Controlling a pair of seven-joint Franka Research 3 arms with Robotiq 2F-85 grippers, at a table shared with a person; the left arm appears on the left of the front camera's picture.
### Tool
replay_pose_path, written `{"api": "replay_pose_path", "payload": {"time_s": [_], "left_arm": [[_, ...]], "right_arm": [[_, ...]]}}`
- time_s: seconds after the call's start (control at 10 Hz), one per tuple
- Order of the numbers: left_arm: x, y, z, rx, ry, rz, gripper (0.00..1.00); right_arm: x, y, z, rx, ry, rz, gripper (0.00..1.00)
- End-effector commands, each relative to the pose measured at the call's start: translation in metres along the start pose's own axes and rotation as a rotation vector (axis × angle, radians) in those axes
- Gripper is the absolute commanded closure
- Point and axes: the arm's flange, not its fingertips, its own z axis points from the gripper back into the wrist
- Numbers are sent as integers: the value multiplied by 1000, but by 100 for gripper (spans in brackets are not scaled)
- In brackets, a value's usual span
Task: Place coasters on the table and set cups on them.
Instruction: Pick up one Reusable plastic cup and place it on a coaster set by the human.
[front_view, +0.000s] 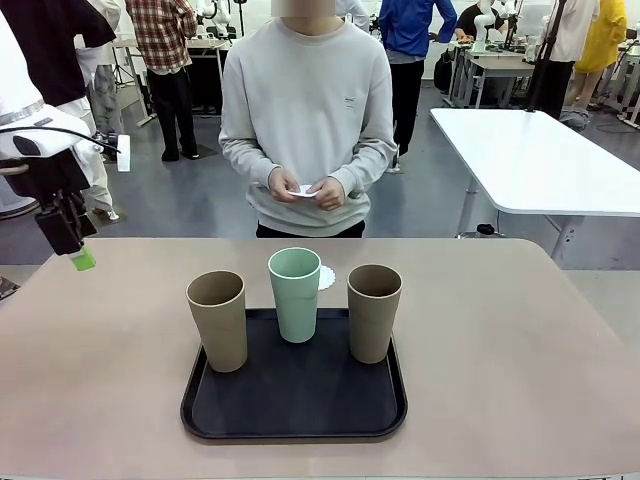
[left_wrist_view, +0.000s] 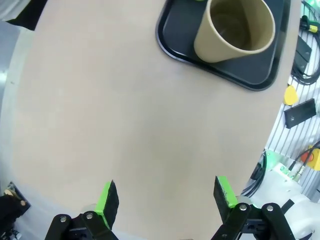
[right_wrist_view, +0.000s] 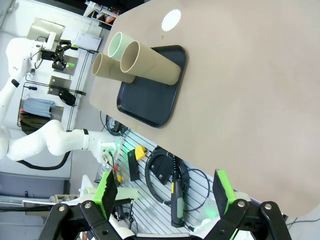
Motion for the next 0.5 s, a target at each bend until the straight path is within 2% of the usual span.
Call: {"api": "replay_pose_path", "payload": {"time_s": [0.0, 0.4], "left_arm": [[6, 1, -1, 22, 10, -7, 0], [1, 0, 0, 3, 0, -6, 0]], "right_arm": [[1, 0, -1, 12, -2, 0, 0], [1, 0, -1, 12, -2, 0, 0]]}}
